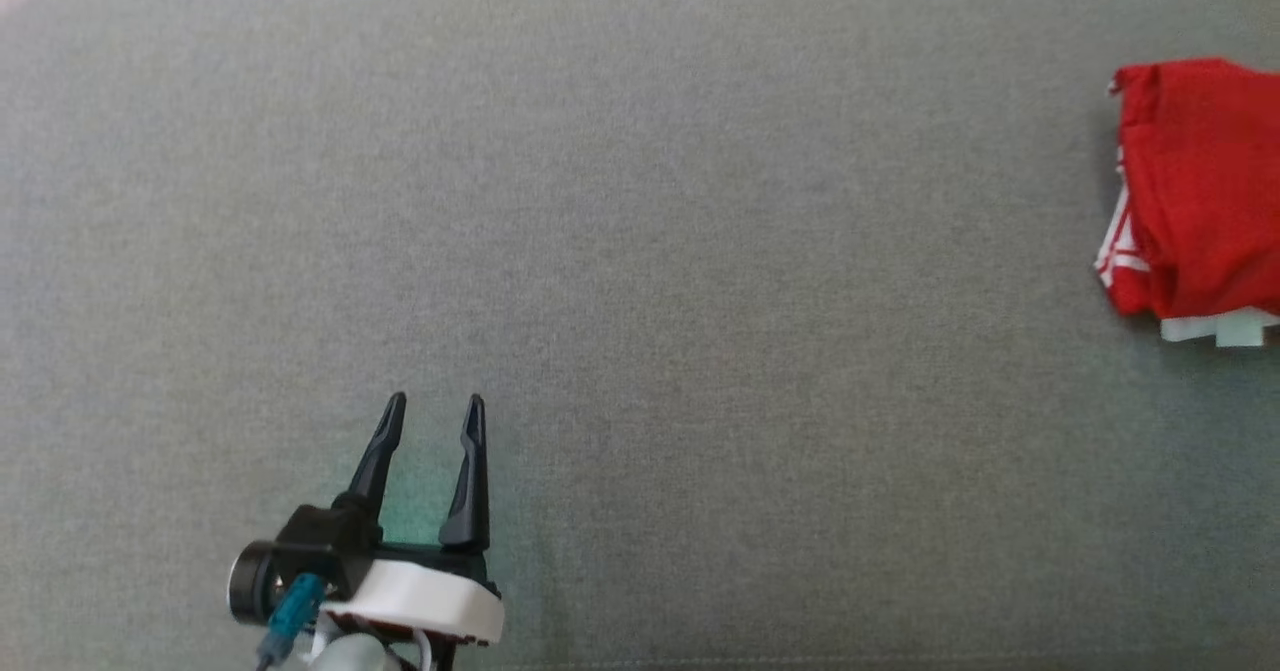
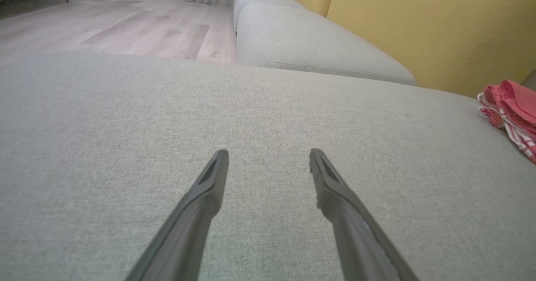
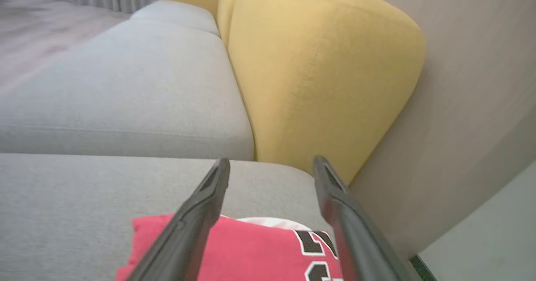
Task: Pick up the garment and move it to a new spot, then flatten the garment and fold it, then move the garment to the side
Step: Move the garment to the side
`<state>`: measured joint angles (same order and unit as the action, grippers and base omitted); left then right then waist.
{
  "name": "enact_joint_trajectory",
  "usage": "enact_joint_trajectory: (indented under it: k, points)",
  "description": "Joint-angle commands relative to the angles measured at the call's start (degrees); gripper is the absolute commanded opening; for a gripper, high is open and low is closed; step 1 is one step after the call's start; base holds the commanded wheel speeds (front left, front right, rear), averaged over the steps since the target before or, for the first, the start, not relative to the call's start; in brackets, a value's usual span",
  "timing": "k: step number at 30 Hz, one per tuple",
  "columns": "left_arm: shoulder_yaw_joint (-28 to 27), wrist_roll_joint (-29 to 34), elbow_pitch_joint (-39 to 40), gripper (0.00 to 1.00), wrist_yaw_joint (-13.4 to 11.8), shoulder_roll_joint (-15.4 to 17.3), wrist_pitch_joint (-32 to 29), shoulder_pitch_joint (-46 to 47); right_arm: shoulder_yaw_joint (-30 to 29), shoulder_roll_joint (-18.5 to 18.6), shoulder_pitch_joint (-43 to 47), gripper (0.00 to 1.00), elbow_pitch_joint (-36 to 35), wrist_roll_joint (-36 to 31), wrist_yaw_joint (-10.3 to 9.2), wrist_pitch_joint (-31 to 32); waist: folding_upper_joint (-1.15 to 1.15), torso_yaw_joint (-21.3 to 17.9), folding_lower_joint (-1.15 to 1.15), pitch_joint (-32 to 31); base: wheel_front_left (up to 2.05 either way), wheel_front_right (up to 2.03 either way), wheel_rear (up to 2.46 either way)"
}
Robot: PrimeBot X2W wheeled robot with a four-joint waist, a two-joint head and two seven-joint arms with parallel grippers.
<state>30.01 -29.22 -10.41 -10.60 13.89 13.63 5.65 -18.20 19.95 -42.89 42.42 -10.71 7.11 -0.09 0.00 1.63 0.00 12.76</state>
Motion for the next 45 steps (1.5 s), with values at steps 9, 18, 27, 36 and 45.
enact_joint_trajectory:
  k: [9,18,27,36,45]
  points:
    - [-5.2,-2.3,0.8,1.00,-1.7,1.9,0.7,-1.3,7.5,-7.9,5.7,1.00,-7.5,5.6,0.37,-2.9,0.00,-0.2,0.00,-9.5,0.00,0.00,0.00]
    - [-7.6,-4.4,0.1,1.00,-2.4,2.3,1.0,-6.1,12.4,-15.6,21.2,1.00,-14.2,8.6,0.37,-5.1,0.00,1.3,0.00,-15.2,0.00,0.00,0.00]
    - [-7.1,-5.2,-0.7,1.00,-1.9,2.3,1.1,-8.8,16.5,-17.0,36.2,1.00,-21.5,14.5,0.37,-7.7,0.00,2.2,0.00,-18.3,0.00,0.00,0.00]
    - [-6.1,-5.2,-0.9,1.00,-1.9,2.4,0.9,-9.9,19.4,-17.1,45.2,1.00,-28.0,18.8,0.37,-9.1,0.00,1.6,0.00,-19.6,0.00,0.00,0.00]
    - [-6.1,-6.3,-0.4,1.00,-2.1,2.4,0.3,-11.2,19.4,-17.1,49.3,1.00,-29.7,19.7,0.37,-9.9,0.00,1.3,0.00,-20.0,0.00,0.00,0.00]
